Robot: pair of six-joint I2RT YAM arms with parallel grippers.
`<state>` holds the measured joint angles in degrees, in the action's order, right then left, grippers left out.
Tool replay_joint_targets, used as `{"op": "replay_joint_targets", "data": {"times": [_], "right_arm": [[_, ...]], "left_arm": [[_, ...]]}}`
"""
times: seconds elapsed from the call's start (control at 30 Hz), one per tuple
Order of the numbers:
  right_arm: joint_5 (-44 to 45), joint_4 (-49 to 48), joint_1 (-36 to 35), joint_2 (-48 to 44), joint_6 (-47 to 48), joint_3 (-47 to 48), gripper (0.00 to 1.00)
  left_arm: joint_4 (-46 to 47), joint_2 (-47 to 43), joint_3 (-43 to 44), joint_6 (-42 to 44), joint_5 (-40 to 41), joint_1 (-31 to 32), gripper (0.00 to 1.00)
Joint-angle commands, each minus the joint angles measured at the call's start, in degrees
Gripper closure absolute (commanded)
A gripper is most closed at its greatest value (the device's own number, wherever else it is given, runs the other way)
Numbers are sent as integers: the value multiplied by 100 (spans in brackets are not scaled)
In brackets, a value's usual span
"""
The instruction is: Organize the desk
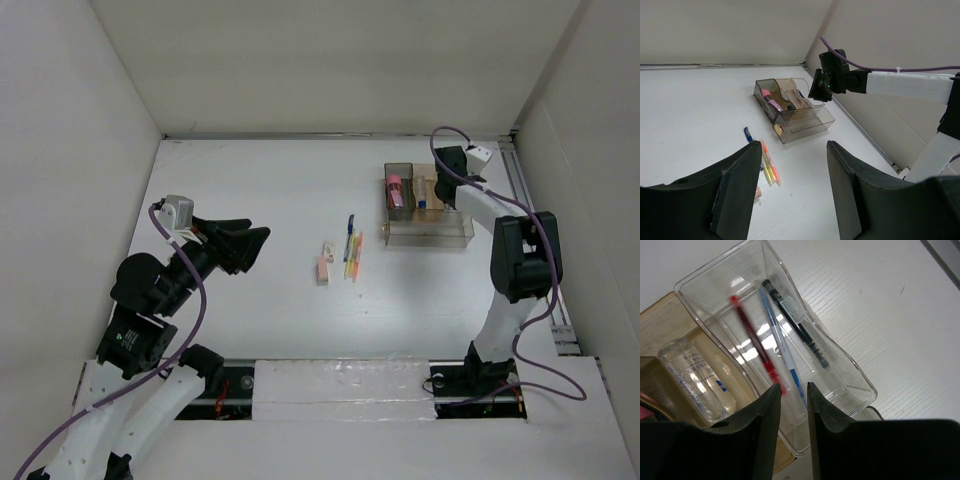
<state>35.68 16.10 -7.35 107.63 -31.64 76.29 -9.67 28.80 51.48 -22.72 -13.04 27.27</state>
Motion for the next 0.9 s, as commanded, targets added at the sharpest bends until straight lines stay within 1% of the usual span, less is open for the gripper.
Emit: {"op": "replay_joint_targets", "data": {"times": [0.0, 0.07, 0.2, 0.23, 0.3, 0.33, 0.37, 0.4, 0.43, 0.47, 0.5, 0.53, 0.6, 0.63, 0.67, 0.7, 0.73, 0.87], "right_arm": [[159, -81, -117, -225, 9, 184, 66], [167, -81, -178, -287, 9, 184, 62], [72, -72, -239, -506, -105, 193, 62], [-43, -46, -240, -655, -141, 167, 65], [-358, -124, -546, -875, -202, 62, 77], [-395, -211, -678, -1119, -202, -34, 94], [-474, -360, -827, -1252, -202, -236, 100], [-605, -431, -977, -1349, -246, -342, 100], [-676, -493, -1309, -1437, -290, -465, 100], [-772, -650, -1495, -1595, -334, -692, 100], [-843, -695, -1680, -1649, -413, -816, 100], [-870, -739, -2038, -1684, -483, -931, 100], [-1001, -854, -2365, -1641, -588, -1212, 100], [-1002, -837, -2498, -1588, -659, -1274, 97], [-993, -775, -2847, -1431, -833, -1414, 82], [-932, -766, -3059, -1351, -931, -1555, 77], [-923, -827, -3201, -1307, -1010, -1643, 67], [-1063, -959, -3324, -1079, -1134, -1828, 63]], "left_arm": [[264, 65, -7, 66, -76, 16, 49], [264, 30, -7, 66, -59, 16, 49], [264, 56, 11, 75, -58, 16, 49], [255, 65, 2, 75, -67, 16, 49], [273, 30, 2, 75, -50, 16, 49], [273, 21, -7, 75, -41, 16, 49], [264, 21, 11, 66, -32, 16, 49], [255, 21, 11, 75, -32, 16, 49], [264, 12, 2, 75, -41, 16, 49], [247, -23, 2, 66, -41, 16, 49], [264, -23, 2, 75, -15, 16, 49], [264, -41, -7, 75, -6, 16, 49], [264, -58, -7, 66, -23, 16, 49], [247, -67, 2, 66, -32, 16, 49], [264, -76, -7, 66, -41, 16, 49], [273, -85, 2, 57, -32, 16, 49], [264, -67, 11, 66, -50, 16, 49], [273, -111, -15, 66, -85, 16, 49]]}}
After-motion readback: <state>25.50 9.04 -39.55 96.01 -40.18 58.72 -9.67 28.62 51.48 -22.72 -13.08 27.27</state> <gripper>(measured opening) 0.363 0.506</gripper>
